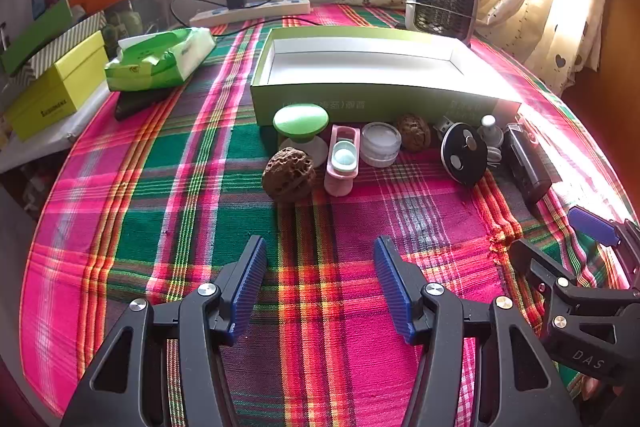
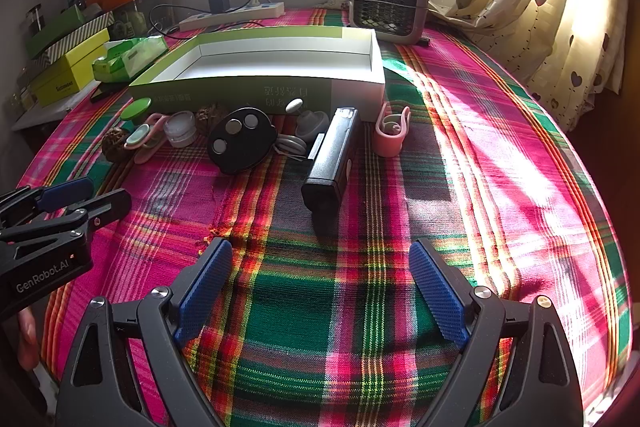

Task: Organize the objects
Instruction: 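Move left gripper to the brown walnut while right gripper moves to the black rectangular device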

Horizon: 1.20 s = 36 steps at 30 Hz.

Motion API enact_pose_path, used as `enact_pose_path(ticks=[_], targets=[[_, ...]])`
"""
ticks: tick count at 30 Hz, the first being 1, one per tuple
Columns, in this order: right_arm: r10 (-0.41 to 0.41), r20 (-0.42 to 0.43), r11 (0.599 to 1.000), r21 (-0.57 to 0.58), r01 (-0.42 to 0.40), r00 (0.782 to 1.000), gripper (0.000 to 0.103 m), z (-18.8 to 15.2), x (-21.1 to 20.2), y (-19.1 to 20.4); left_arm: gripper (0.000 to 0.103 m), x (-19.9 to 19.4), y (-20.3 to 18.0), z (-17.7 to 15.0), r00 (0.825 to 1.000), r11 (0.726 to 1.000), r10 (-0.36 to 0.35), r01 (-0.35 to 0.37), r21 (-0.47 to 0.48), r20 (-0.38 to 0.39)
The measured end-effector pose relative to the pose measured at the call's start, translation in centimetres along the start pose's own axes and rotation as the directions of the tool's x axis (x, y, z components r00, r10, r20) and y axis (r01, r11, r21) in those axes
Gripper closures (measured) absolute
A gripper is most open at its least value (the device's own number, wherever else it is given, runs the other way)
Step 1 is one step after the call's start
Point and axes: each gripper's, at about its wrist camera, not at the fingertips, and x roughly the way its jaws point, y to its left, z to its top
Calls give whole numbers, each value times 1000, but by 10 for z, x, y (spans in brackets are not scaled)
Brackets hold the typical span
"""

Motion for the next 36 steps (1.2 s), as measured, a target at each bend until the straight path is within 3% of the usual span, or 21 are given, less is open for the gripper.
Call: enact_pose_path(ticks=[15, 27, 32, 36], targets=[[9, -15, 1000, -7, -9, 1000, 13, 3, 2, 0, 48, -2, 0, 1, 1000, 1000, -19, 19, 23, -1], [-6, -44, 1000, 12, 7, 999, 13, 15, 9, -12, 49, -4, 25, 5, 989, 989, -146, 146, -13, -15], [-18, -54, 999, 30, 20, 998, 14, 20, 14, -16, 49, -1, 40, 10, 992, 992, -124, 124, -37, -2], [-36, -38, 999, 26, 37, 999, 24, 26, 17, -18, 49, 5, 47, 21, 994, 994, -105, 105, -33, 13]])
